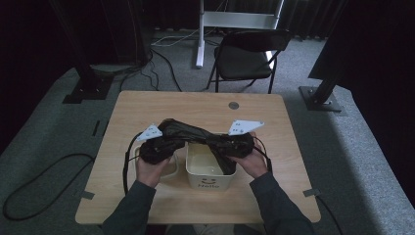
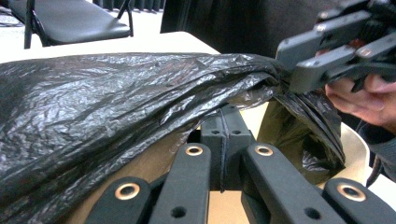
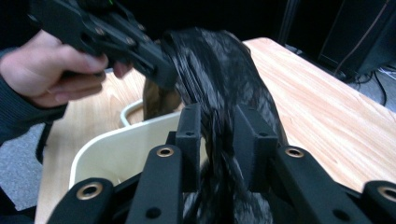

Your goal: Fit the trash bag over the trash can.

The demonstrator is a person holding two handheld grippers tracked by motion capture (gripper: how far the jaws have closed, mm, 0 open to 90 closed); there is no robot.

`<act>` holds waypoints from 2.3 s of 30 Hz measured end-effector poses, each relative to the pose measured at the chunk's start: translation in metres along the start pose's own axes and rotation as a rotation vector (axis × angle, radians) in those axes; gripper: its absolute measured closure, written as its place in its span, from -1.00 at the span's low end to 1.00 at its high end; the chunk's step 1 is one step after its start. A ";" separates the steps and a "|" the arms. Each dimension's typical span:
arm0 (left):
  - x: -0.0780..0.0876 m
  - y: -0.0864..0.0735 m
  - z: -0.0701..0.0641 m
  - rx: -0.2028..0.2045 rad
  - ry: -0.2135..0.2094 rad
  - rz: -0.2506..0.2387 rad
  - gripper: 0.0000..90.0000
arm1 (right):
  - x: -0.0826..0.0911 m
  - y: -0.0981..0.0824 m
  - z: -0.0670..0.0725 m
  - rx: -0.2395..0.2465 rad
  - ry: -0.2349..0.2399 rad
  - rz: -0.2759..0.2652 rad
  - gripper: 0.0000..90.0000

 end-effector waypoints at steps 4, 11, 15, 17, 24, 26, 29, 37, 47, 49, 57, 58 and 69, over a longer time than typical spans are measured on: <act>-0.001 0.000 -0.001 -0.001 0.000 0.001 1.00 | -0.002 0.013 0.000 0.014 0.008 -0.001 0.56; 0.000 0.001 -0.002 -0.009 0.002 0.000 1.00 | -0.016 0.027 0.001 0.025 0.020 0.018 0.46; 0.000 0.001 -0.003 -0.015 0.003 -0.001 1.00 | -0.030 0.038 0.003 0.035 0.039 0.031 0.41; 0.000 0.001 -0.003 -0.016 0.004 0.000 1.00 | -0.036 0.041 0.004 0.036 0.043 0.060 0.41; 0.004 0.000 0.001 -0.011 0.021 -0.006 1.00 | -0.034 0.041 0.001 0.047 0.021 0.090 0.95; 0.005 0.000 0.002 -0.010 0.027 -0.007 1.00 | -0.028 0.040 -0.002 0.034 0.005 0.080 0.95; 0.008 -0.002 0.004 -0.011 0.040 -0.002 1.00 | -0.017 0.038 -0.007 0.017 -0.007 0.060 0.95; 0.019 -0.006 0.010 -0.009 0.068 -0.004 1.00 | 0.005 0.026 -0.014 -0.022 -0.038 0.031 0.98; 0.029 -0.008 0.021 0.016 0.105 -0.017 1.00 | 0.021 0.013 -0.014 -0.047 -0.052 0.015 0.99; 0.029 -0.009 0.022 0.017 0.108 -0.018 1.00 | 0.025 0.009 -0.013 -0.054 -0.053 0.009 0.99; 0.028 -0.012 0.022 0.011 0.114 -0.002 1.00 | 0.044 -0.014 -0.011 -0.081 -0.075 0.029 0.99; 0.028 -0.013 0.022 0.011 0.113 0.001 1.00 | 0.047 -0.018 -0.011 -0.088 -0.077 0.032 0.99; 0.023 -0.024 0.023 0.008 0.112 0.042 1.00 | 0.069 -0.064 -0.013 -0.190 -0.089 0.047 0.99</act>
Point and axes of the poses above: each handheld gripper's, and its own axes: x roughly backward along the jaws, y roughly out of its top, z roughly to its left, the point moved 3 cm from there along -x, roughly forward along the jaws, and after that the axes turned 12 degrees about x, right-handed, at the moved point
